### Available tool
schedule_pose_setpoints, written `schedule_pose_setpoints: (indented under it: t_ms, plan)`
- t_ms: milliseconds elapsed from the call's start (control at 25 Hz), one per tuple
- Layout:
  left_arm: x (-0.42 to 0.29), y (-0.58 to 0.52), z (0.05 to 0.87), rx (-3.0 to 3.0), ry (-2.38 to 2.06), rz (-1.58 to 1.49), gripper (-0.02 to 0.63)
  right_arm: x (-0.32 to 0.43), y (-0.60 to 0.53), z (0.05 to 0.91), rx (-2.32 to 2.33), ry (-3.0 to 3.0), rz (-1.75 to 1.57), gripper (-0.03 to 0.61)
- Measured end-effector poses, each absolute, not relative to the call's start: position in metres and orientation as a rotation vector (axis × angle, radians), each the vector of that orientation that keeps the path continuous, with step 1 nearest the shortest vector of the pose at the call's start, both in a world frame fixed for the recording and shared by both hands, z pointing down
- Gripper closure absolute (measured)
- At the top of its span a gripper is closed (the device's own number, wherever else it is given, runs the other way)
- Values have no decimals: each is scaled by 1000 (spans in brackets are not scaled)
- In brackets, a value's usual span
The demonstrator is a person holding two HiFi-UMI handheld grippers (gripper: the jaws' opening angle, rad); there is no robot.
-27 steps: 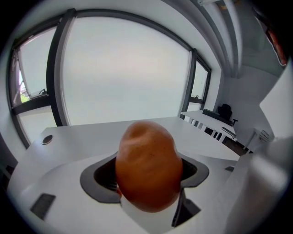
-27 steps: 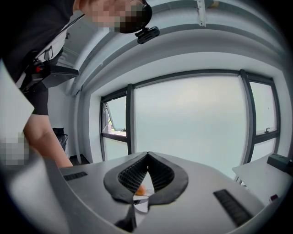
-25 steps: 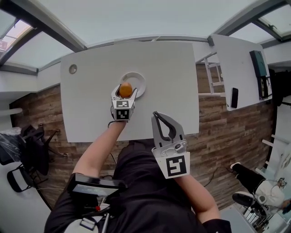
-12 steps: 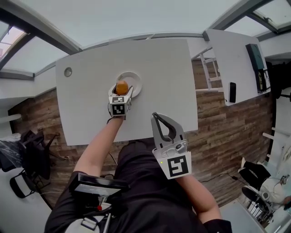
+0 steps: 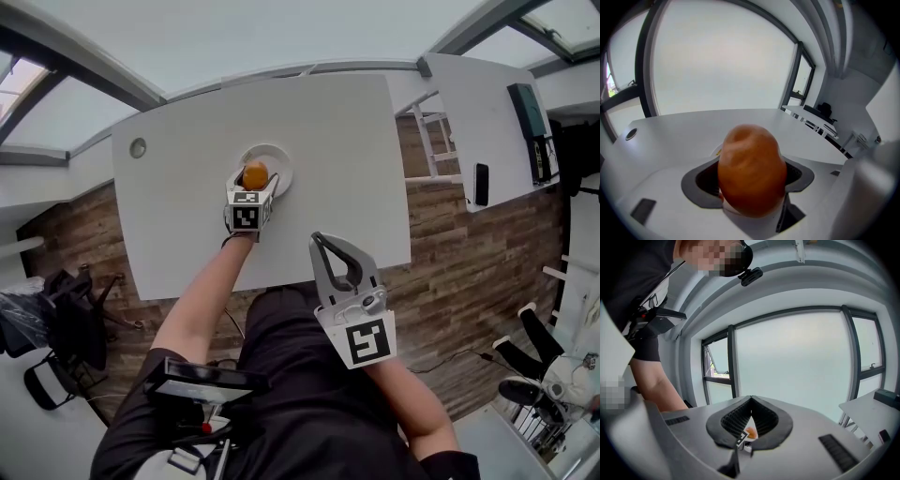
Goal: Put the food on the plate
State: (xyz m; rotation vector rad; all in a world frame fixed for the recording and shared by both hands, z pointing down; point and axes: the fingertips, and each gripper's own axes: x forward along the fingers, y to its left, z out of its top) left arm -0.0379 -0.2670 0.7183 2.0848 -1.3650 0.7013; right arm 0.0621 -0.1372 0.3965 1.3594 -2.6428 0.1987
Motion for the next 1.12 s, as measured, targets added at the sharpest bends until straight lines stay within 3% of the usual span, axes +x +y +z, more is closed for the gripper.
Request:
schedule_pose_setpoints:
  t_ms: [1120]
  plan:
    - [-37,-244,690,2091,-1364,622,270,79,-107,397,1437,-2605,210,572]
